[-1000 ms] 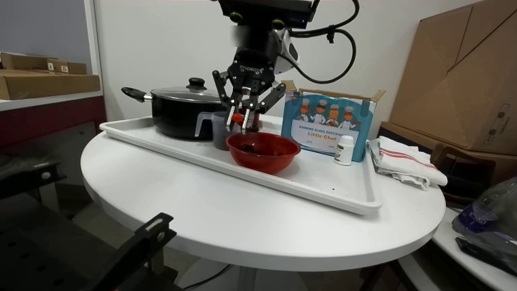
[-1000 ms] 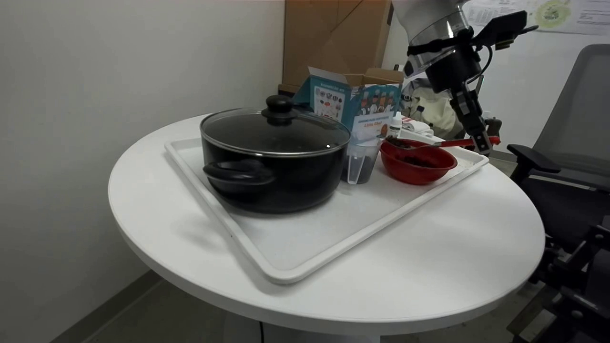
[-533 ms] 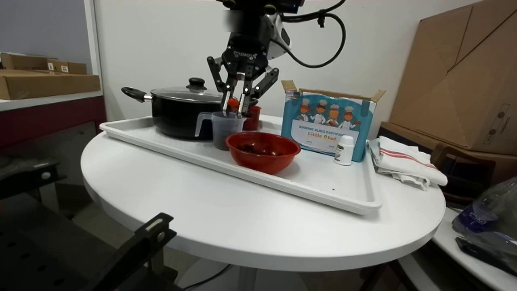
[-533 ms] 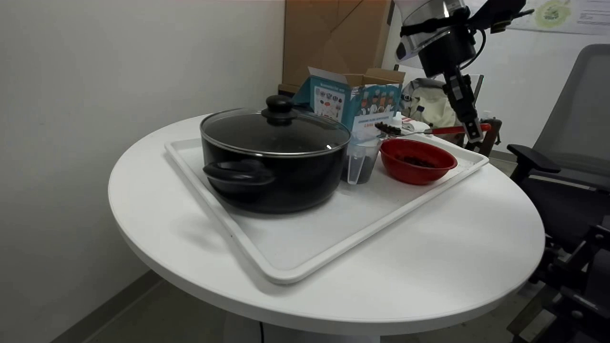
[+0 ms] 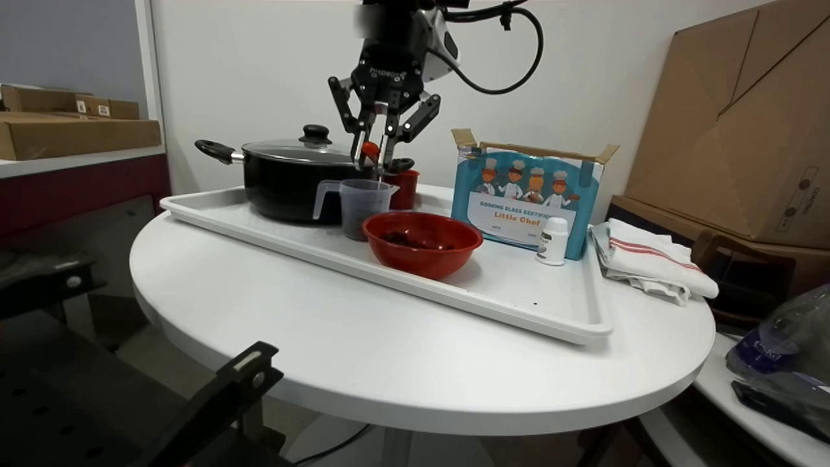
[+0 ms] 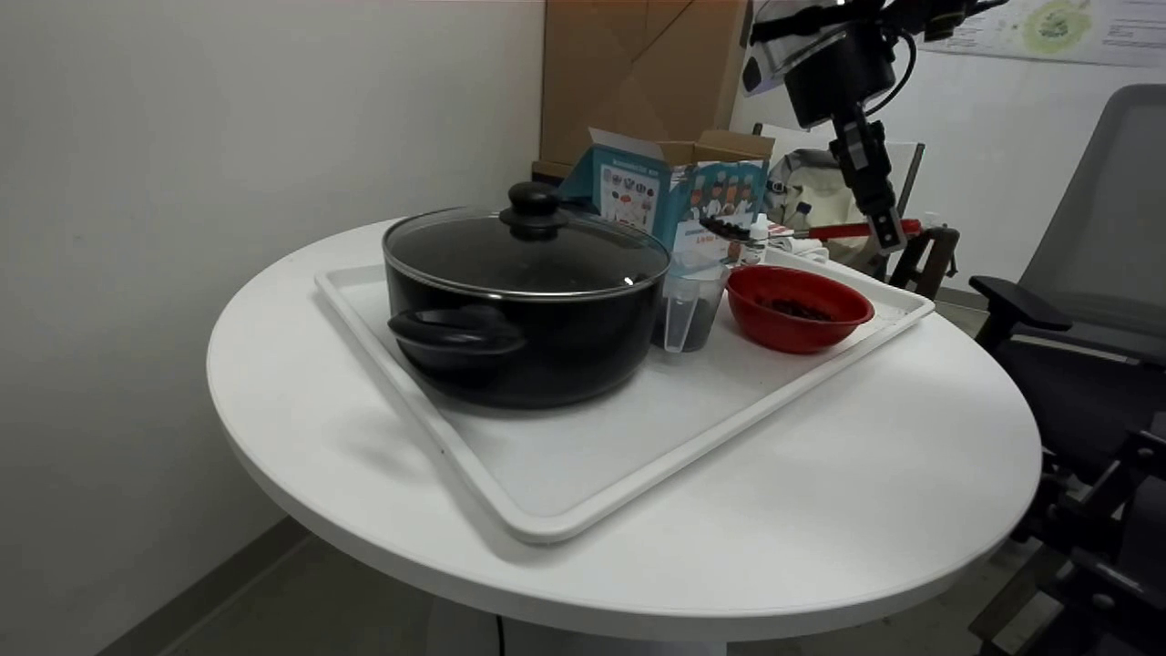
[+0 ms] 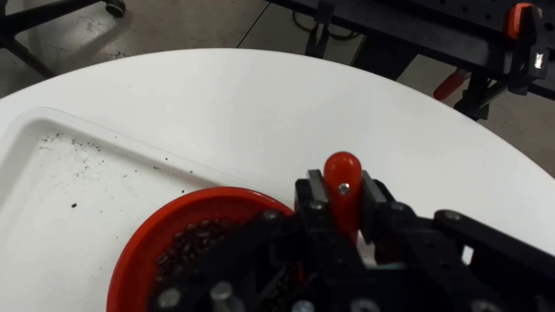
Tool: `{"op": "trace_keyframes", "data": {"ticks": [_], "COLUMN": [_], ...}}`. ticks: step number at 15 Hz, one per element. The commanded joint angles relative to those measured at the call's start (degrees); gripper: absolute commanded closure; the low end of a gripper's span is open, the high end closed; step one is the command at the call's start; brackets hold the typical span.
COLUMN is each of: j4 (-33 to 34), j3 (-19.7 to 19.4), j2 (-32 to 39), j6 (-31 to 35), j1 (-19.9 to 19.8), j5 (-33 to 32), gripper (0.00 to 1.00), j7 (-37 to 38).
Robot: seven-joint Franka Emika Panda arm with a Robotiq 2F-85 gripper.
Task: Use the spoon to scoop some beans from the red bowl to the clear jar
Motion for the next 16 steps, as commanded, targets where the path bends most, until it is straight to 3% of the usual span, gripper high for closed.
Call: {"op": "trace_keyframes", "data": {"ticks": [1,16], "j4": [2.9,10.2], "j3": [0.06,0.84], "j2": [0.17,6.64], "j6": [-3.41,-9.29], "j1": [0.85,3.92], "j5": [0.87,0.4], "gripper": [0.91,0.91], "j7": [0.68,5.97]}}
